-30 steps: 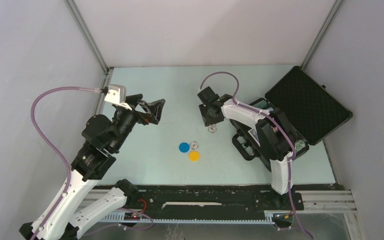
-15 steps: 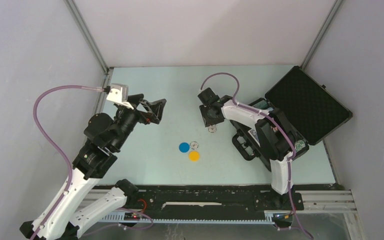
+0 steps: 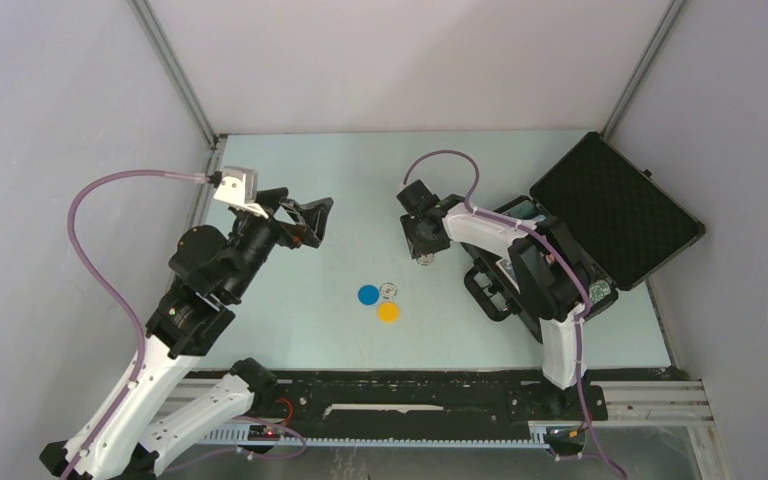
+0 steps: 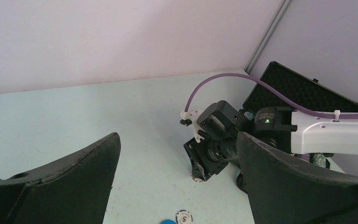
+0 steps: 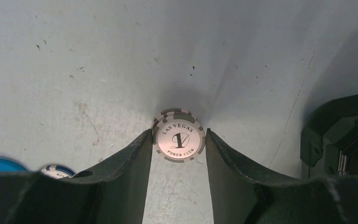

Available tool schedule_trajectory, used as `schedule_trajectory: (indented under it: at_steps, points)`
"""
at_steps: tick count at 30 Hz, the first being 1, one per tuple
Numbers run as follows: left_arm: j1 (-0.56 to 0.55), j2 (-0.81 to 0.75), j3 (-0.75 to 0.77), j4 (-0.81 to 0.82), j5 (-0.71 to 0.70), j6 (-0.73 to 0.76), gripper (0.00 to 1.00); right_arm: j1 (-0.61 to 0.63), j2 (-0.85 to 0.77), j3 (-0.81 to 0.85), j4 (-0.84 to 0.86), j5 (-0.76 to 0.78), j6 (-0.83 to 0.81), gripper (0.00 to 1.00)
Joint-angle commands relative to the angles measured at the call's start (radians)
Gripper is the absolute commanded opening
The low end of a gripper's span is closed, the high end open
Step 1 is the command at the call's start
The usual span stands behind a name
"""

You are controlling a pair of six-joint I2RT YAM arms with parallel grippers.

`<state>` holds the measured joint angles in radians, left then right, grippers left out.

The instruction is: Pack up texas hold em set

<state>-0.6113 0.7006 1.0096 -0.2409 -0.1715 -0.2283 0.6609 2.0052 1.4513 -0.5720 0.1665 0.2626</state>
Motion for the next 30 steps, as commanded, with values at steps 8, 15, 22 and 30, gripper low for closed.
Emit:
schedule_trajectory:
  at_steps: [8,15,22,30]
  points:
    - [-0.007,0.006,-0.03,0.038,0.011,-0.006,1.0,-0.007,-0.004,-0.003,0.028,0.003,0.02,0.64]
    - [-0.006,0.013,-0.031,0.041,0.015,-0.011,1.0,-0.004,-0.084,-0.006,0.037,0.008,0.014,0.73]
    - [-0.022,0.052,-0.037,0.046,0.014,-0.017,1.0,-0.005,-0.176,-0.095,0.119,0.051,0.083,0.89]
    - [-0.023,0.056,-0.031,0.044,0.045,-0.034,1.0,0.029,-0.214,-0.124,0.025,0.177,0.193,1.0]
